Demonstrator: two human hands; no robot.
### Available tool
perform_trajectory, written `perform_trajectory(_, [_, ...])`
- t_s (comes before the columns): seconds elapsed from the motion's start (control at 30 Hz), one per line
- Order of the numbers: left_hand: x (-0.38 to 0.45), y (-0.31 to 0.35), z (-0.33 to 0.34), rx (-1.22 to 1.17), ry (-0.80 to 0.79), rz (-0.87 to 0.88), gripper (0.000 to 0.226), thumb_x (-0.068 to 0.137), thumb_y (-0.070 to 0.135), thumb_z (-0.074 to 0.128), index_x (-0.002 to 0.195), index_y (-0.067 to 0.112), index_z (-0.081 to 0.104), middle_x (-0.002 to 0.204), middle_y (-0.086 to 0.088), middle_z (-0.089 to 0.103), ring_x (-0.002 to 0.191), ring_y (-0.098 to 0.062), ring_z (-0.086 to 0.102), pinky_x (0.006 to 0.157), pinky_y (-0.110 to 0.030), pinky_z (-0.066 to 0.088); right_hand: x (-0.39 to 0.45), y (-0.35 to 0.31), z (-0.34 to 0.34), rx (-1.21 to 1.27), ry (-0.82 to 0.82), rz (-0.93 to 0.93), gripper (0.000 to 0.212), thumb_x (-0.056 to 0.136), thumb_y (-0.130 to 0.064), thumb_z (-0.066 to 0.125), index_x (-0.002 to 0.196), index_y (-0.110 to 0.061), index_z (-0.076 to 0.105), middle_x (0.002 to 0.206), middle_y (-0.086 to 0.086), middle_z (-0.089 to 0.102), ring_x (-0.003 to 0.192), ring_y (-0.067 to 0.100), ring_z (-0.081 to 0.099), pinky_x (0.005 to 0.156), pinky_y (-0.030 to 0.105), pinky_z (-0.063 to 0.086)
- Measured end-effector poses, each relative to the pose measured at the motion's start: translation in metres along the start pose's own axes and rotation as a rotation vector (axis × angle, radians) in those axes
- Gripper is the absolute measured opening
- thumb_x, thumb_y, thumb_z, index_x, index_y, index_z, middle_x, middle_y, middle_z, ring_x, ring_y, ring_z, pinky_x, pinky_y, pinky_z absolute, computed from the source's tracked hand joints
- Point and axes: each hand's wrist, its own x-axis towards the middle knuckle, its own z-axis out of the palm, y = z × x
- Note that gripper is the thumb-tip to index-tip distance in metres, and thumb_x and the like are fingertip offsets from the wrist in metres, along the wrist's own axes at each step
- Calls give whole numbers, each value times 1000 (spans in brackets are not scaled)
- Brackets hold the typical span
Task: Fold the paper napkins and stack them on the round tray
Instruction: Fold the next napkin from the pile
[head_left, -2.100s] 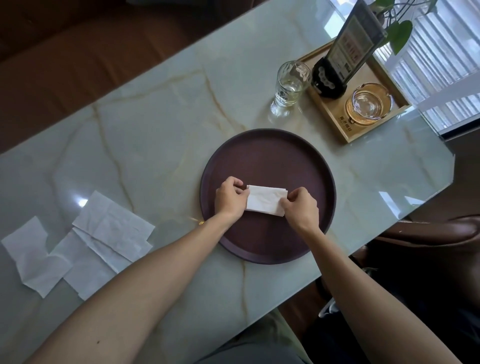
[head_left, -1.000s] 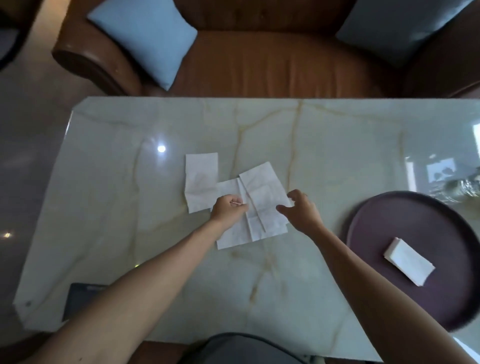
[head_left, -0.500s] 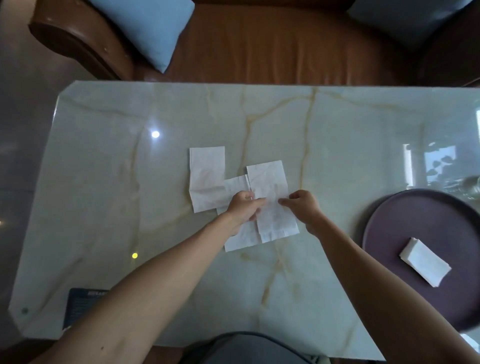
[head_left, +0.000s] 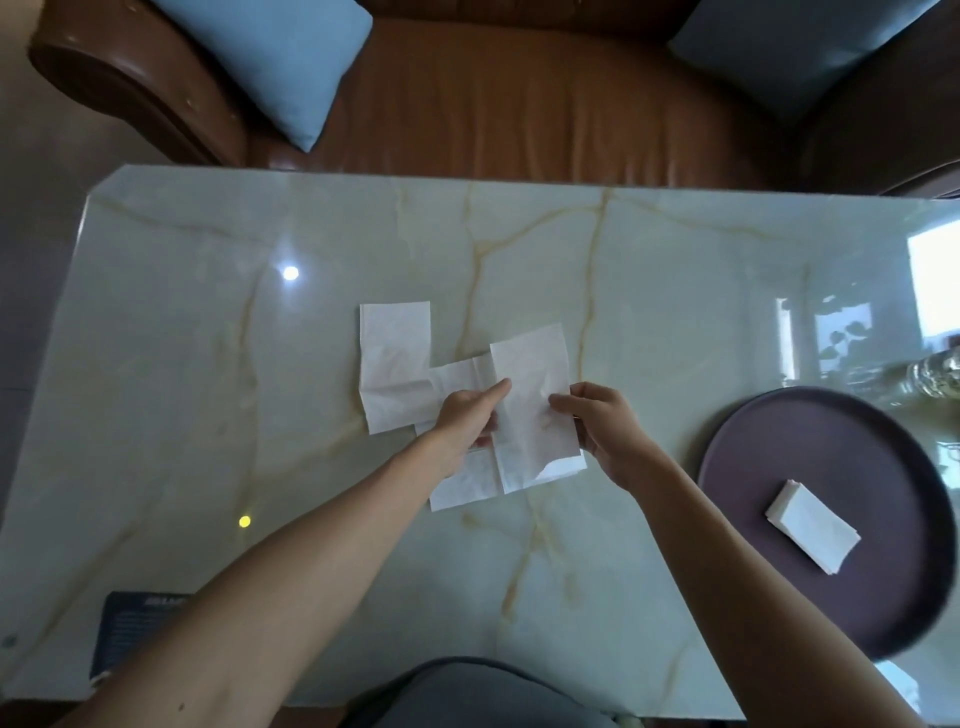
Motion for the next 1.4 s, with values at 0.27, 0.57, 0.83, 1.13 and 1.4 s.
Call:
perform_trajectory(0.27, [-18,-16,26,-82,-79,-54,21,97,29,69,105,10,66,91,-9,62,80,-22,62,82,-36,58,-26,8,-10,35,-7,19,8,93,-8,69,86,-9,65,73,2,77,63,17,75,57,28,59])
perform_trajectory(0.57, [-48,-16,34,-269,-87,-8,9,89,15,59,81,13,63,67,-2,57,60,-18,56,61,-30,46,-60,16,-27,-212,181,-70,44,91,-32,75,104,8,63,94,17,65,83,28,59,76,42,52])
perform_trajectory(0.83, [-92,2,18,-192,-264,216,15,80,17,65,91,8,60,97,-17,53,94,-30,50,82,-40,41,-90,9,-25,45,32,-100,33,98,-42,65,113,-13,71,111,8,78,104,25,73,98,45,55])
perform_trajectory(1.13, [-122,8,17,-53,-168,408,20,98,16,66,114,3,69,102,-11,76,93,-24,69,93,-42,55,-110,-6,-18,-3,99,-338,35,95,-8,68,129,-12,59,107,5,80,89,15,78,69,22,58])
perform_trajectory(1.4, [-135,8,17,7,-250,476,15,93,14,72,108,14,77,102,-9,81,90,-18,77,78,-28,62,-120,-11,-28,1,31,-417,27,95,-9,69,122,-9,67,105,6,81,95,21,78,75,28,60])
